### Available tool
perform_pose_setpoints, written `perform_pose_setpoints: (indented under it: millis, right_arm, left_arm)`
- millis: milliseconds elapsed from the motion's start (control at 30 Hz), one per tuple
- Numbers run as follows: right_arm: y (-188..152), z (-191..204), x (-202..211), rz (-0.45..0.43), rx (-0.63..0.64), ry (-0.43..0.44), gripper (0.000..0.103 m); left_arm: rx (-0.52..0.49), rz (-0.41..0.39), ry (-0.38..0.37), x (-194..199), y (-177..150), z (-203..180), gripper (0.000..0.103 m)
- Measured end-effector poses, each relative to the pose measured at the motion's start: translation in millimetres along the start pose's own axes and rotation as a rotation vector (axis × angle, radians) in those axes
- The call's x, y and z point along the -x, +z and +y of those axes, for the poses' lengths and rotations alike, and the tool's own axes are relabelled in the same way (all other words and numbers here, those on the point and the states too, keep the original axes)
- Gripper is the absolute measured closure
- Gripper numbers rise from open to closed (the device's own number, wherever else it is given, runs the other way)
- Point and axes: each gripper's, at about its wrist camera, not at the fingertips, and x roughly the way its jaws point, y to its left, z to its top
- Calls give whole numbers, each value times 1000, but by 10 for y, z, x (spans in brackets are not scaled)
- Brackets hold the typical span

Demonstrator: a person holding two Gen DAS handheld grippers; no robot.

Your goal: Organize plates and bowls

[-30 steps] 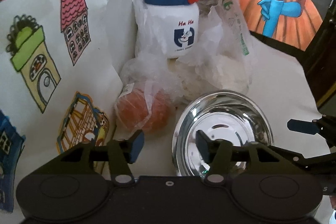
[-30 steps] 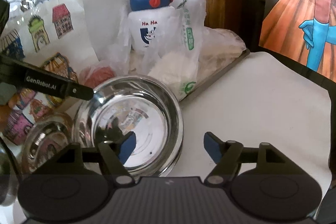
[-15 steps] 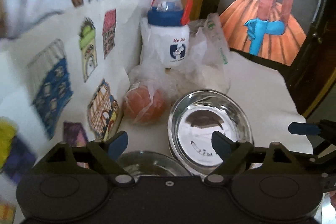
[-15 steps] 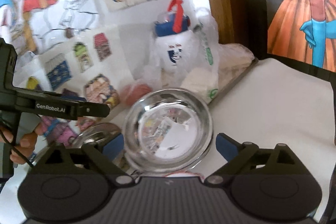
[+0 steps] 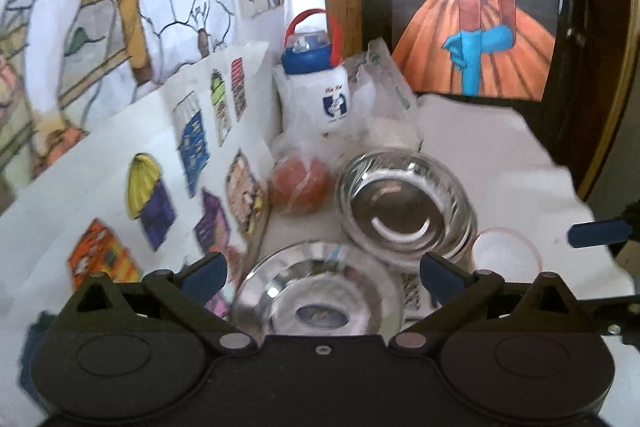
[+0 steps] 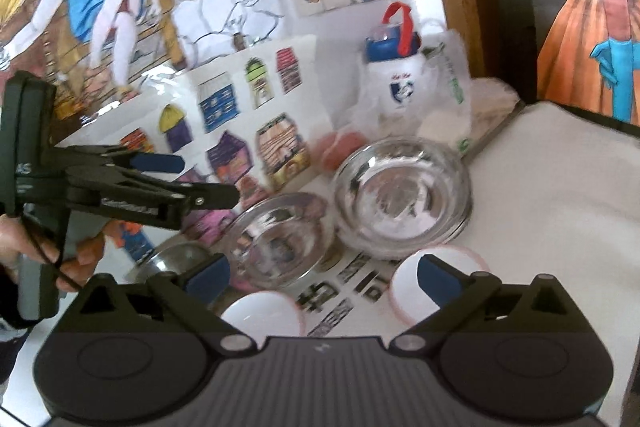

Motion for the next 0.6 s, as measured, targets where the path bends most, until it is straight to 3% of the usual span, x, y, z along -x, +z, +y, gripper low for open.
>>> perform_pose_setpoints:
  millis: [400,600]
  right_arm:
    - [-53,-16,-277,74,-142,34,1]
    - [-5,-62,-614,121,-178,58,10]
  left_arm:
    - [-125,165,41,-326,243,8,1]
    - [-206,227,54,-727,400,-93,1]
